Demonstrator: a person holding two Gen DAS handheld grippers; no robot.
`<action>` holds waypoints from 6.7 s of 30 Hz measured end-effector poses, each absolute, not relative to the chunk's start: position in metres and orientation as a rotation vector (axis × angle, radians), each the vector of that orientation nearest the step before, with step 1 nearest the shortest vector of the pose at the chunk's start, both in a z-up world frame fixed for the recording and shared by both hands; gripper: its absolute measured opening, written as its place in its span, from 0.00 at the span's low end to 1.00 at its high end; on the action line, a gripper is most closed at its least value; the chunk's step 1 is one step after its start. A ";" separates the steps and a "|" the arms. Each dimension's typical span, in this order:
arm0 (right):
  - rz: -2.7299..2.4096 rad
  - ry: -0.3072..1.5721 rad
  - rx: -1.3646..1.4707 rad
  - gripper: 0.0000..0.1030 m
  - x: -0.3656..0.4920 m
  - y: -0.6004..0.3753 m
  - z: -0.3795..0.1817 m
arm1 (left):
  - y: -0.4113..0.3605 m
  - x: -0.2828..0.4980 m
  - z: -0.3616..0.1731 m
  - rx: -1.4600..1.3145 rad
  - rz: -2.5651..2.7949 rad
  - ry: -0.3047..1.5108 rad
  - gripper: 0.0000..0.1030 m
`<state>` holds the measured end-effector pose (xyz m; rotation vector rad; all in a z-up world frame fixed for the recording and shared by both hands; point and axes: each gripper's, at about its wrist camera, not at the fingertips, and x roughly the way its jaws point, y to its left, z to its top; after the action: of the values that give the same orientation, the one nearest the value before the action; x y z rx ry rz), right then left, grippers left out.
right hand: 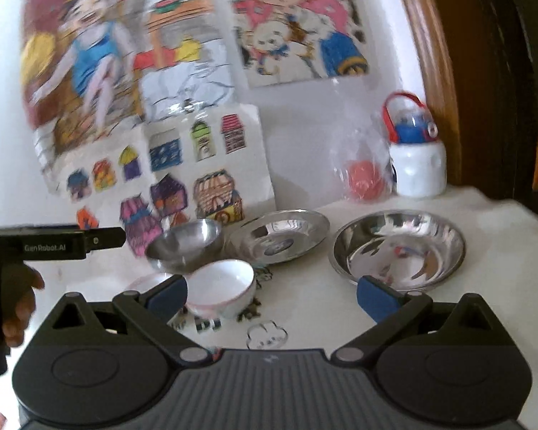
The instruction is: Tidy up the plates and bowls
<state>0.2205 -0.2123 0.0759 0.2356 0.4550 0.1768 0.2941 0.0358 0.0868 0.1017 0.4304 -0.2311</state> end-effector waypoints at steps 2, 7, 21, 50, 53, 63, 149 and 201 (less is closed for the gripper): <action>0.161 0.456 0.309 1.00 0.235 -0.216 0.075 | 0.031 0.313 0.094 0.090 -0.254 0.444 0.99; 0.141 0.498 0.467 1.00 0.277 -0.224 0.069 | 0.007 0.370 0.102 0.064 -0.325 0.545 0.99; 0.192 0.585 0.606 1.00 0.350 -0.224 0.034 | -0.035 0.474 0.068 0.096 -0.446 0.769 0.99; 0.313 0.565 0.642 0.95 0.369 -0.203 0.010 | -0.047 0.547 0.031 0.002 -0.580 0.997 0.95; 0.315 0.583 0.678 0.94 0.372 -0.204 0.007 | -0.047 0.551 0.029 -0.013 -0.580 1.008 0.94; 0.231 0.668 0.841 0.77 0.388 -0.222 -0.010 | -0.050 0.559 0.021 -0.028 -0.566 1.030 0.79; -0.054 0.441 0.479 0.24 0.282 -0.318 0.032 | -0.163 0.456 0.050 -0.030 -0.614 0.804 0.23; -0.006 0.766 0.270 0.86 0.318 -0.309 0.045 | -0.171 0.439 0.036 0.067 -0.582 0.810 0.32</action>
<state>0.3181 -0.3087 0.0446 0.2698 0.7659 -0.0065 0.4394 -0.1709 0.0363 0.0671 0.8102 -0.5821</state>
